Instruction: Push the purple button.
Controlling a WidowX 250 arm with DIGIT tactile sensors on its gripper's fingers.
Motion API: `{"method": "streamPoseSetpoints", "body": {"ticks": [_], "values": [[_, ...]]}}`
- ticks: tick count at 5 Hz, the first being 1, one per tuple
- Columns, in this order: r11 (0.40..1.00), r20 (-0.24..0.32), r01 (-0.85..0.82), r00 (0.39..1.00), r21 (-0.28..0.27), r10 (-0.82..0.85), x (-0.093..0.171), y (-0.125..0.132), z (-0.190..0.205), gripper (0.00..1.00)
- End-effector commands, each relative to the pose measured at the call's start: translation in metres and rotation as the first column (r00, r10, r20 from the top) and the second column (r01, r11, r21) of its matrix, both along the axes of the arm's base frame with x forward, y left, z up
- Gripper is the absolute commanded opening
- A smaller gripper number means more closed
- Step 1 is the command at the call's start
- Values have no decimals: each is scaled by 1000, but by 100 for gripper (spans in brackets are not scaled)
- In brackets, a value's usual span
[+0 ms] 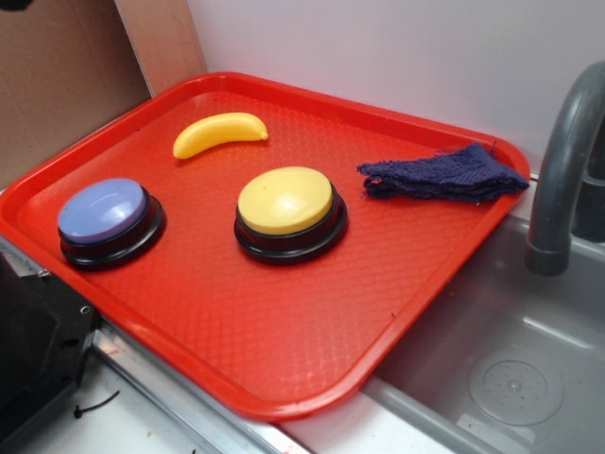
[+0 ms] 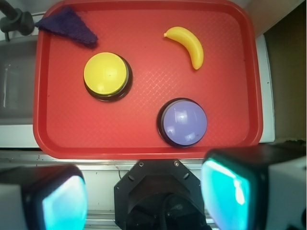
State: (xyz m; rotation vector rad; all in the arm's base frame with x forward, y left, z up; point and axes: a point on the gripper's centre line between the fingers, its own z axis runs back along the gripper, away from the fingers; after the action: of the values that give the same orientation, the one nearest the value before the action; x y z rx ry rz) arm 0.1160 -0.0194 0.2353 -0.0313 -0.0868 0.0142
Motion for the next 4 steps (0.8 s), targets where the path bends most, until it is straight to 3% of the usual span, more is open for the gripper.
{"method": "streamPoseSetpoints", "body": {"ticks": [1,2,3,4], "values": [[1000,0,0,1000,0,0,0,0,0,100],[981,-92,-93,990,172,110,40,40,-50,100],[993,-28,-49,998,105,52,49,53,-95,100],[996,13,-4,1000,93,3,47,58,-124,100]]}}
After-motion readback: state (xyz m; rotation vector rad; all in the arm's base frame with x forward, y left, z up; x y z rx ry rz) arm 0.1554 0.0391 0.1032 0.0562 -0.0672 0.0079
